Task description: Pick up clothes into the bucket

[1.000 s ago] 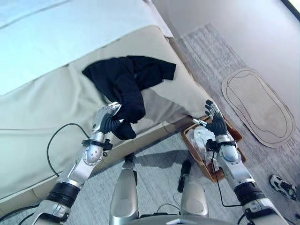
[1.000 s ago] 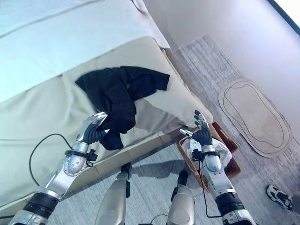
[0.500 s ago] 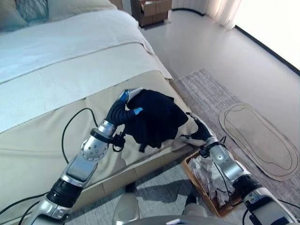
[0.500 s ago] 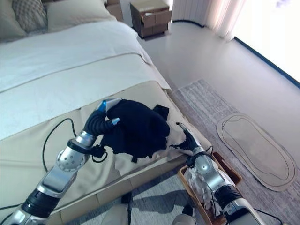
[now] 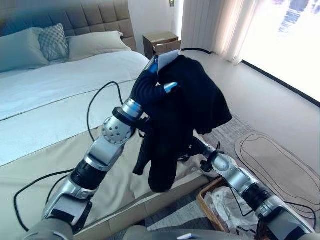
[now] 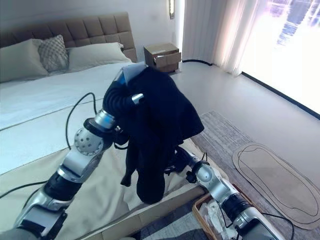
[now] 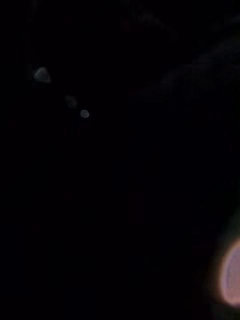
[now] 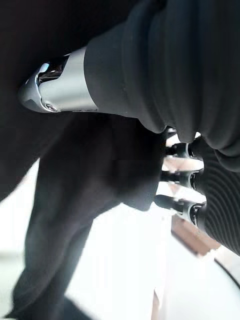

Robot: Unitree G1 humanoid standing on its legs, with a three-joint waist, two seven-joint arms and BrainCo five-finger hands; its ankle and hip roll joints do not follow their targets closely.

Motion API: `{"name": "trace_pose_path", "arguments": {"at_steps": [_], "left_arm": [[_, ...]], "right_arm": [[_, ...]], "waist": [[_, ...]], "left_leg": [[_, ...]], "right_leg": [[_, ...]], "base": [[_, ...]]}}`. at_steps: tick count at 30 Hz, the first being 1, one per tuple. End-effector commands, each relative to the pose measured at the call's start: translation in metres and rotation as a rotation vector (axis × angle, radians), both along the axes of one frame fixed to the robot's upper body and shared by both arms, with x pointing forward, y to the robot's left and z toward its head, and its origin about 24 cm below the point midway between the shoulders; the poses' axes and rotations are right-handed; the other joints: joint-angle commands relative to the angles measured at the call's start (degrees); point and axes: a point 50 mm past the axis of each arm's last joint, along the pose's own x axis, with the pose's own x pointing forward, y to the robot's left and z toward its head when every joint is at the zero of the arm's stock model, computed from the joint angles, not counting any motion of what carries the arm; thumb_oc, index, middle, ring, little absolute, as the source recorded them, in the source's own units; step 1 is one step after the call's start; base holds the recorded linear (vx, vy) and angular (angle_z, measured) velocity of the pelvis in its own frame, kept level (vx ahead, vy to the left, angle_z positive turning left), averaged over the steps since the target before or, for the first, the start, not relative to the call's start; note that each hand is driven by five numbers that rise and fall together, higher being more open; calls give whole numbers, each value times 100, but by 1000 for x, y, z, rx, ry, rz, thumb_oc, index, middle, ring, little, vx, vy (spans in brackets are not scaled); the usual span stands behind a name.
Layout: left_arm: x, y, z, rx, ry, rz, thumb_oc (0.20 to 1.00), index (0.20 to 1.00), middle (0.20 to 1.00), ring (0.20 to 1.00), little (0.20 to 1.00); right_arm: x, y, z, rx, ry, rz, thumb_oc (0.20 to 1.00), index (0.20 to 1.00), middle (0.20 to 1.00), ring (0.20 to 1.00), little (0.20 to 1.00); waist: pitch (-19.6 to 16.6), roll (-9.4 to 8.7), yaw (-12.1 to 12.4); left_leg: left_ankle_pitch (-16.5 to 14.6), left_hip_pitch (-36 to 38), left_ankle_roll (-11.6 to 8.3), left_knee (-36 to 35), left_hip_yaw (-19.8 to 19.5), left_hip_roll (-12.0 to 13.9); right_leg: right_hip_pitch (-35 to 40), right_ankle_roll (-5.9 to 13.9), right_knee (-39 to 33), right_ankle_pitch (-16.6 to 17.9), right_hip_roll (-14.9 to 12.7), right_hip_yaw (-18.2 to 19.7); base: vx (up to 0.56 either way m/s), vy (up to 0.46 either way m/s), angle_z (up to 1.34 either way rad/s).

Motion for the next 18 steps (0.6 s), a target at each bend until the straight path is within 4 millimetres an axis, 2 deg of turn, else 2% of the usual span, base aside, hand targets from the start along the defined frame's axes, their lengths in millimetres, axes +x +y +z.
{"name": "trace_pose_path", "arguments": {"at_steps": [1, 3, 4, 5, 6, 12, 15, 18], "left_arm": [[2, -20, 42, -135, -64, -135, 200, 200, 200, 200, 200], [0, -28, 47, -124, -91, -145, 200, 200, 200, 200, 200], [0, -28, 48, -124, -92, -144, 200, 200, 200, 200, 200], [0, -33, 49, -111, -92, -167, 200, 200, 200, 200, 200], [1, -34, 49, -108, -89, -167, 200, 200, 200, 200, 200], [8, -33, 45, -104, -61, -143, 200, 200, 200, 200, 200], [11, -29, 42, -102, -51, -119, 200, 200, 200, 200, 200], [14, -24, 40, -102, -51, -81, 200, 200, 200, 200, 200]], "right_arm": [[13, 43, 30, 136, -59, 102, 1000, 1000, 1000, 1000, 1000], [9, 59, 29, 188, 6, 161, 1000, 1000, 1000, 1000, 1000], [10, 59, 29, 189, 6, 161, 1000, 1000, 1000, 1000, 1000], [4, 69, 32, 238, 51, 223, 416, 416, 416, 416, 416], [2, 70, 31, 252, 67, 233, 200, 200, 200, 200, 200], [-7, 67, 19, 348, 189, 228, 200, 200, 200, 200, 200], [-9, 58, 11, 372, 227, 183, 200, 200, 200, 200, 200], [-12, 40, -2, 463, 296, 71, 200, 200, 200, 200, 200]], "waist": [[-55, -164, 28], [-63, -175, 53], [-59, -176, 52], [-87, -179, 68], [-96, -180, 72], [-168, -169, 54], [-194, -169, 30], [-218, -181, -34]], "left_leg": [[-521, 175, 45, 312, 154, 23], [-540, 175, 40, 349, 145, 25], [-543, 174, 39, 353, 144, 25], [-544, 169, 31, 374, 138, 30], [-543, 174, 28, 374, 137, 30], [-534, 261, 12, 316, 171, 36], [-555, 309, 18, 318, 198, 47], [-578, 347, 19, 317, 226, 49]], "right_leg": [[-522, -258, 58, 452, 239, 75], [-496, -270, 19, 453, 260, 76], [-495, -271, 17, 454, 260, 76], [-495, -275, 17, 451, 264, 76], [-486, -277, 17, 449, 264, 75], [-421, -273, -5, 451, 272, 66], [-404, -269, -8, 459, 275, 77], [-373, -266, -9, 458, 280, 76]], "base": [[0, 0, 0], [0, 0, 0], [0, 0, 0], [0, 0, 0], [0, 0, 0], [3, 0, 1], [0, 0, 0], [13, -4, -2]]}}
